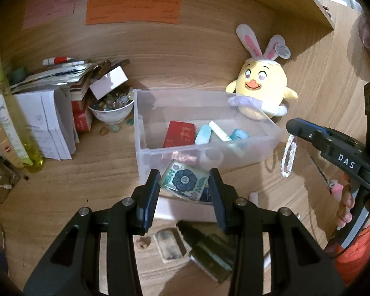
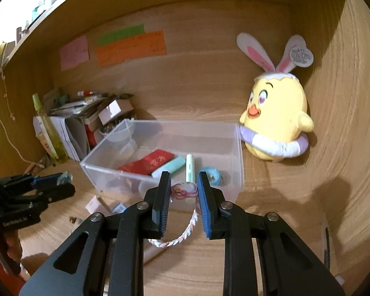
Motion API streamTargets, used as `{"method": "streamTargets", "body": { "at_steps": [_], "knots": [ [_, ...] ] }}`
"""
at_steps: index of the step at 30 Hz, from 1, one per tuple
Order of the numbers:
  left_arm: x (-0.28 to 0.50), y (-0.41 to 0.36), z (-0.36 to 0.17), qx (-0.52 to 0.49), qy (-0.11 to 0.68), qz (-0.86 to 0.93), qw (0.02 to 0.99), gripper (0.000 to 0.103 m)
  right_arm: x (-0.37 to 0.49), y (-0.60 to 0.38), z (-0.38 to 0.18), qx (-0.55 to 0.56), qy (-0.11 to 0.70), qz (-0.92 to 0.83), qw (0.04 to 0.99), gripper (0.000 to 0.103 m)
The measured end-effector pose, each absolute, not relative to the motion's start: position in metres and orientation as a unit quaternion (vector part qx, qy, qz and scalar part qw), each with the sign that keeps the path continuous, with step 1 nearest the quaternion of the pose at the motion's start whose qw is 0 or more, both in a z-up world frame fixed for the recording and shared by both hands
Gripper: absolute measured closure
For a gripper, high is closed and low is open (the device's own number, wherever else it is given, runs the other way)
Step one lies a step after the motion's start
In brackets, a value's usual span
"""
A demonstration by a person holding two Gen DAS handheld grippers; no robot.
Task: Organize objects
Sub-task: 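Carry the coaster and cord into the box and open both tools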
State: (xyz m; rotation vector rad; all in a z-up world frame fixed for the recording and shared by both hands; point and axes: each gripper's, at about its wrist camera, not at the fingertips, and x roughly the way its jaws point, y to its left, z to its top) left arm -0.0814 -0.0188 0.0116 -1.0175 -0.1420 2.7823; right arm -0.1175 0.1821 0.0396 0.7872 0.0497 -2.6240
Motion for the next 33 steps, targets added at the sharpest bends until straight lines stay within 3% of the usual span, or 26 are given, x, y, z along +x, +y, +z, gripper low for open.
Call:
{"method": "streamTargets", "body": {
  "at_steps": [20, 33],
  "knots": [
    [-0.137, -0.018, 0.031, -0.338, -0.051, 0.936, 0.084, 0.063, -0.167, 0.166, 0.065, 0.248, 0.035, -0.948, 0.197, 0.083],
    [-0.180, -0.012, 0.012, -0.370, -0.035, 0.925, 0.076, 0.063, -0.209, 0.149, 0.029, 0.309, 0.039, -0.928, 0.204, 0.083]
  ]
}}
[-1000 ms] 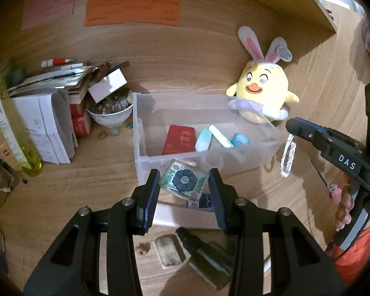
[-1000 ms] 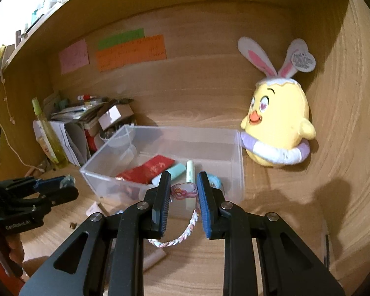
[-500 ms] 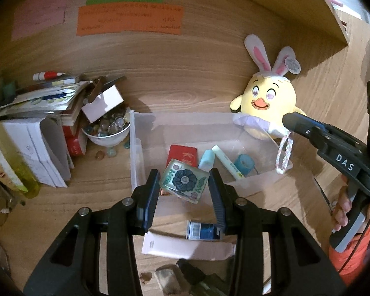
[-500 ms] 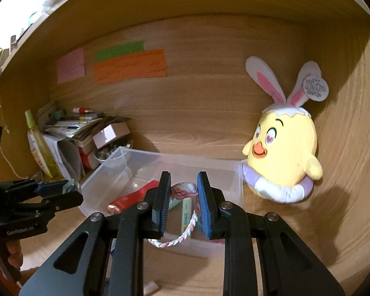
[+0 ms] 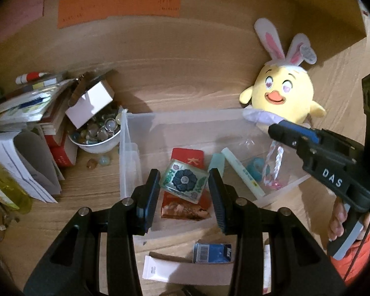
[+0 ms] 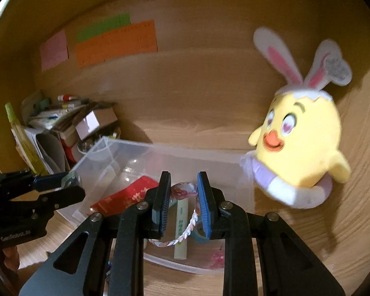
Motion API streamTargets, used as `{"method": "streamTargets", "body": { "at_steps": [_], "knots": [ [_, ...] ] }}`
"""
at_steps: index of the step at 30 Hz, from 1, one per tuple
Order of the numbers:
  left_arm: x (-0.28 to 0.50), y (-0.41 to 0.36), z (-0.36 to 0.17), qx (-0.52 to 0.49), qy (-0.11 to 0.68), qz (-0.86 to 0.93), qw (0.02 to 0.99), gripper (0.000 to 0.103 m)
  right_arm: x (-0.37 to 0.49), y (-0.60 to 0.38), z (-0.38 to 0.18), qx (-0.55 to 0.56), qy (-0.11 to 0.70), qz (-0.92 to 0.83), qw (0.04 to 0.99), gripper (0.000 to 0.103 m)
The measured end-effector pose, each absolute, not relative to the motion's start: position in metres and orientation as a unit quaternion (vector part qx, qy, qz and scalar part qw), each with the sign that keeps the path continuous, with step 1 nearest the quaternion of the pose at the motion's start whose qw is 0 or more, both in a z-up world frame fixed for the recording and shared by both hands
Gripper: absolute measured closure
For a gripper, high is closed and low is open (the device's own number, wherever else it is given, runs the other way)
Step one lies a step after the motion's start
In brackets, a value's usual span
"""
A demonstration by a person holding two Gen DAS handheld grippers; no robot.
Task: Organize objects
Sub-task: 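Carry the coaster and cord into the box and open both tools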
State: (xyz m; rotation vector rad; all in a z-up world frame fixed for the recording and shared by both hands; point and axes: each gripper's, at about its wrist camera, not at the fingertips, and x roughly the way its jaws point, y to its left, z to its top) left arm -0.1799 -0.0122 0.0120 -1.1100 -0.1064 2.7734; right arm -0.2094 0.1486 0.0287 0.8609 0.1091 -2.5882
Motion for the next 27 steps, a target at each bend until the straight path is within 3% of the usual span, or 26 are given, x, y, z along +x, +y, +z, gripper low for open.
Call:
{"method": "streamTargets", "body": {
  "at_steps": [15, 20, 26, 27],
  "knots": [
    [-0.194, -0.012, -0.010, -0.391, -0.036, 0.916, 0.081, 0.063, -0.225, 0.132, -0.006, 0.357, 0.071, -0.908, 0.208, 0.083],
    [-0.191, -0.017, -0.005, -0.387, -0.047, 0.918, 0.080, 0.056, -0.228, 0.130, -0.010, 0.369, 0.077, -0.903, 0.204, 0.082],
    [-0.182, -0.019, 0.007, -0.373, -0.053, 0.922, 0.088, 0.047, -0.219, 0.132, 0.002, 0.351, 0.083, -0.913, 0.192, 0.066],
    [-0.181, -0.018, 0.009, -0.372, -0.054, 0.922, 0.090, 0.044, -0.216, 0.133, 0.005, 0.346, 0.084, -0.915, 0.191, 0.059]
  ]
}}
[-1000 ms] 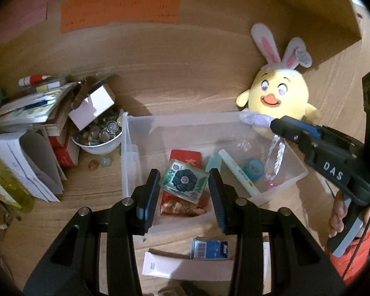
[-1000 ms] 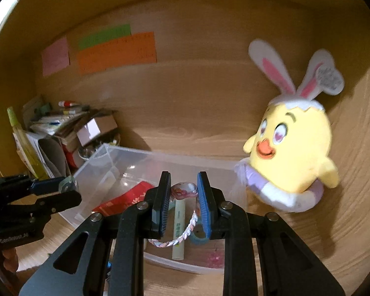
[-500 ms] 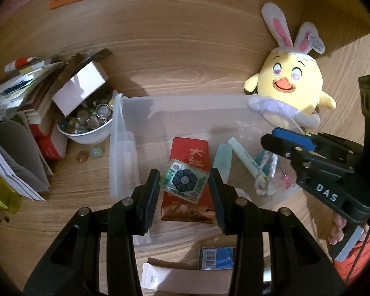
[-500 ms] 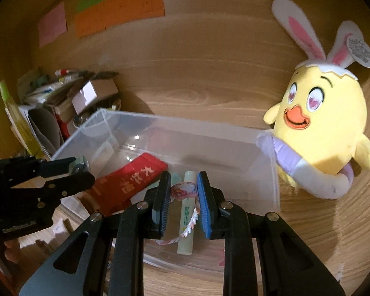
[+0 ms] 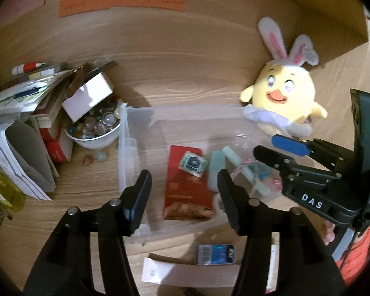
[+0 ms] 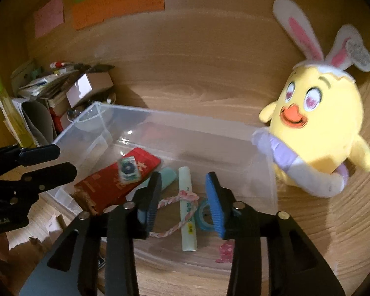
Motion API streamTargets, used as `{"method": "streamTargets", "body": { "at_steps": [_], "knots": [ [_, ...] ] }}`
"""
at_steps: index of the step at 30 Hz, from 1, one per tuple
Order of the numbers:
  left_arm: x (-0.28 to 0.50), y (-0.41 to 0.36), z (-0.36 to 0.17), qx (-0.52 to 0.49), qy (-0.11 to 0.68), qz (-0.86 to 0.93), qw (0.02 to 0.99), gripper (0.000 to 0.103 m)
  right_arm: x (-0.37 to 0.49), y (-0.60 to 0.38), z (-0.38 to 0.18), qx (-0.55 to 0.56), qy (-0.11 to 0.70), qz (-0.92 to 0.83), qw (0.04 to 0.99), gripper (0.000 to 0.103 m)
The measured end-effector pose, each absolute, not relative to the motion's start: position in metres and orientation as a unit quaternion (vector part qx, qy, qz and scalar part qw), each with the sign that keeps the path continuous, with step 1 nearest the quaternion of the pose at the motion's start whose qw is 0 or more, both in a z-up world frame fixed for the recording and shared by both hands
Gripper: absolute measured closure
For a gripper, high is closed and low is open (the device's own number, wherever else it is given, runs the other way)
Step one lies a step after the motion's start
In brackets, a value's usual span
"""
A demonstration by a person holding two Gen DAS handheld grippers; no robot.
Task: Organize objects
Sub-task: 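Carry the coaster and cord into the box and open both tools, then move both tools back to the items in front of the box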
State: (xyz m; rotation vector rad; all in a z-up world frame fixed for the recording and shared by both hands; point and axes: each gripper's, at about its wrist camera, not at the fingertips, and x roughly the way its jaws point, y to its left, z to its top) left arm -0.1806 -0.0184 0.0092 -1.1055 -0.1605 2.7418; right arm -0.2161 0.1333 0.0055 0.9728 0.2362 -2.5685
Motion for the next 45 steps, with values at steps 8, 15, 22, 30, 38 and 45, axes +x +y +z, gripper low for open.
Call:
{"method": "streamTargets", "body": {
  "at_steps": [8, 15, 22, 30, 38, 45],
  "knots": [
    [-0.158, -0.009, 0.026, -0.346, -0.026, 0.934, 0.086, 0.029, -0.186, 0.139, 0.026, 0.312, 0.095, -0.929, 0.176, 0.034],
    [-0.135, -0.014, 0.035, -0.333, -0.024, 0.939, 0.085, 0.026, -0.157, 0.145, 0.031, 0.305, 0.089, -0.930, 0.185, 0.034],
    [-0.112, -0.025, 0.034, -0.326, -0.020, 0.943, 0.071, 0.020, -0.129, 0.145, 0.023, 0.308, 0.097, -0.927, 0.190, 0.034],
    [-0.088, -0.042, 0.012, -0.349, -0.022, 0.935, 0.063, 0.019, -0.108, 0.151, -0.015, 0.365, 0.063, -0.907, 0.203, 0.034],
    [-0.066, -0.063, -0.019, -0.384, -0.024, 0.922, 0.037, 0.019, -0.101, 0.165, -0.036, 0.408, 0.025, -0.890, 0.201, 0.034],
    [-0.049, -0.072, -0.037, -0.394, -0.024, 0.918, 0.029, 0.025, -0.087, 0.155, -0.046, 0.422, 0.047, -0.882, 0.203, 0.034]
  ]
}}
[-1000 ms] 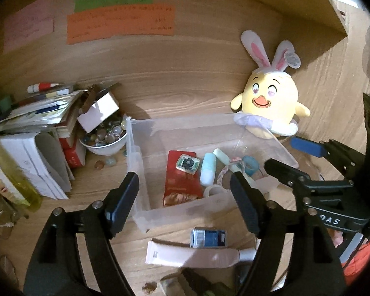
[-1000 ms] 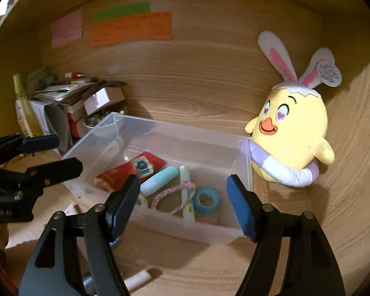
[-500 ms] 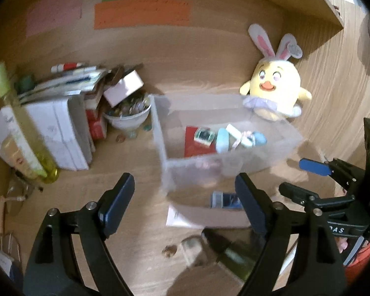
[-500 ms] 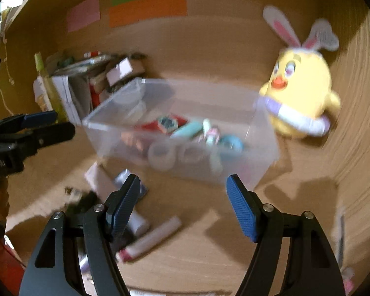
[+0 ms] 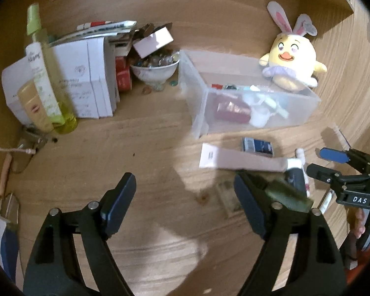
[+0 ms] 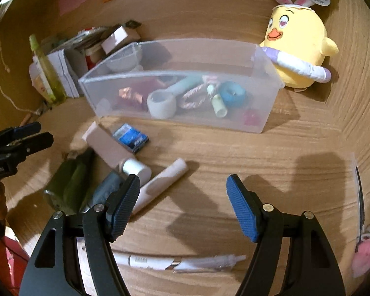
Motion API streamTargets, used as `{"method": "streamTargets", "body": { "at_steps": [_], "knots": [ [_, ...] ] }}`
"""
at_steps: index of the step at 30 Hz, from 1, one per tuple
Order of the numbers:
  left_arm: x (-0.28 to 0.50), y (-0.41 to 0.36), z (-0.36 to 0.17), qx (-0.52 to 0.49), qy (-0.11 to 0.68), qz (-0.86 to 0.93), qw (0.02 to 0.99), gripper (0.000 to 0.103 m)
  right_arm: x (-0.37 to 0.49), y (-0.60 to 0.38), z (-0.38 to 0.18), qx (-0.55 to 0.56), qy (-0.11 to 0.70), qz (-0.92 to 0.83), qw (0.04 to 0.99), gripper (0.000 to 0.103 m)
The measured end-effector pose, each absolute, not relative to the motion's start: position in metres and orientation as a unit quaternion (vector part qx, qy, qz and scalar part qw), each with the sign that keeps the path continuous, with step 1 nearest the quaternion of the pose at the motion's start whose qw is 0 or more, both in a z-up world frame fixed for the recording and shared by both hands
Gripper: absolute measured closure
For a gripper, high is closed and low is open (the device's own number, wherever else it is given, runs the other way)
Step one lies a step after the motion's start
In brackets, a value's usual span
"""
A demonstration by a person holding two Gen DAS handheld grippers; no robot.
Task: Organize objects
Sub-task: 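Move both tools back to the items in front of the box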
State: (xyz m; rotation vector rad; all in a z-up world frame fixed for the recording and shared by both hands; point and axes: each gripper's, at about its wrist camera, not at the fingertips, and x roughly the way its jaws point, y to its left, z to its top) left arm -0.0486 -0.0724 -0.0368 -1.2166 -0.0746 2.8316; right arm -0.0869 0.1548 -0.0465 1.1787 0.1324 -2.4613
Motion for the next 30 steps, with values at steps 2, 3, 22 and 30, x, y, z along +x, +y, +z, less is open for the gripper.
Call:
{"method": "streamTargets", "body": {
  "at_steps": [2, 3, 22, 30],
  "knots": [
    [-0.046, -0.074, -0.040, -0.399, -0.025, 0.916, 0.030, 0.030, -0.087, 0.154, -0.049, 0.428, 0.040, -0.879, 0.206, 0.034],
    [-0.045, -0.074, -0.042, -0.401, -0.025, 0.915, 0.031, 0.032, -0.087, 0.153, -0.050, 0.431, 0.037, -0.878, 0.207, 0.035],
    [-0.052, -0.064, -0.064, -0.442, -0.009, 0.896, 0.045, 0.062, -0.093, 0.158, -0.056, 0.431, 0.063, -0.879, 0.196, 0.079],
    [-0.064, -0.058, -0.064, -0.442, 0.011, 0.895, 0.051, 0.080, -0.100, 0.153, -0.056, 0.429, 0.060, -0.878, 0.206, 0.085]
  ]
}}
